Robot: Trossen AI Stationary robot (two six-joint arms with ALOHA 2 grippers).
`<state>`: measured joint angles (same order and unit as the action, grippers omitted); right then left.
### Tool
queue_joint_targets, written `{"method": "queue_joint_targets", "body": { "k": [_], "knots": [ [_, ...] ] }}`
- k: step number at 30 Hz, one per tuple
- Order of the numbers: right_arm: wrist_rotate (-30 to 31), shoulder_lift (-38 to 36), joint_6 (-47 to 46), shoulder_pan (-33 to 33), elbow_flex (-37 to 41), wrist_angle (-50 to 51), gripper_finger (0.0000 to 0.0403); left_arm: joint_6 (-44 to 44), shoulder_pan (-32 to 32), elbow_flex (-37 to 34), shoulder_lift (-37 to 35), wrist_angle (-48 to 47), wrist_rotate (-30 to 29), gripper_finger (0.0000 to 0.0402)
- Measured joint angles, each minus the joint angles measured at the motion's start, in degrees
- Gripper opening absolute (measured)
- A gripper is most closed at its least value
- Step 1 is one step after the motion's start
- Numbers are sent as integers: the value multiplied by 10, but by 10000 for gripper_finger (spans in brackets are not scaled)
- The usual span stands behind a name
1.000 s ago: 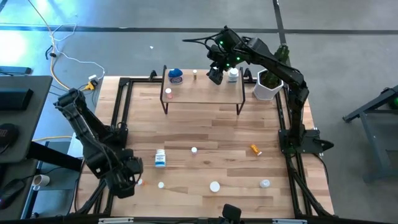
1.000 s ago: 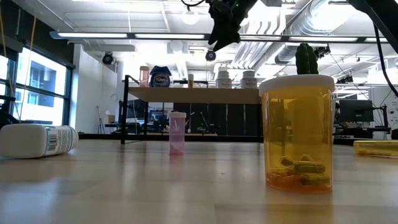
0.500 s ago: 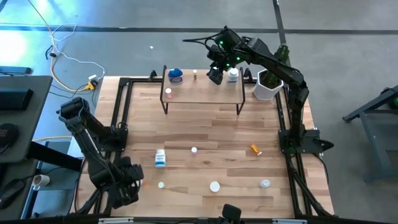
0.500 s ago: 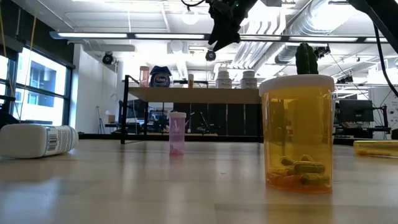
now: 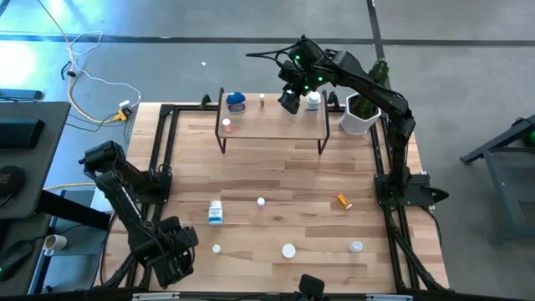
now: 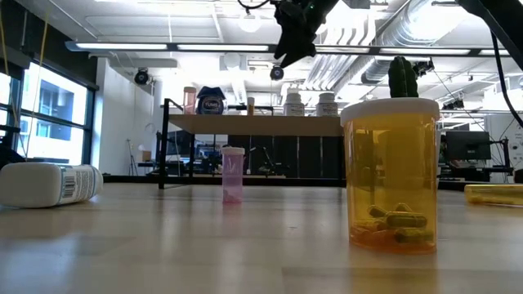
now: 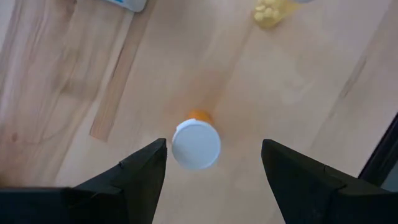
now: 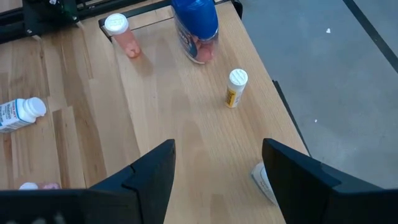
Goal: Pick and place medicine bottles onto shelf by color
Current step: Put the orange pill bottle on the shelf
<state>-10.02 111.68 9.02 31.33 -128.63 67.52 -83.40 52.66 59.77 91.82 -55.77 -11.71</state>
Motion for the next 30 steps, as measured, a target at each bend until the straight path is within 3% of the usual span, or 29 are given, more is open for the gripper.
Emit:
{"method": "queue_joint_targets", "body": {
  "k": [14,30],
  "knots": [
    [0,0,0,0,0,19,232,-61,-3,0,22,-8,-14,248],
    [0,0,4,0,0,29,232,-64,-3,0,22,-25,-4,146]
  ]
}}
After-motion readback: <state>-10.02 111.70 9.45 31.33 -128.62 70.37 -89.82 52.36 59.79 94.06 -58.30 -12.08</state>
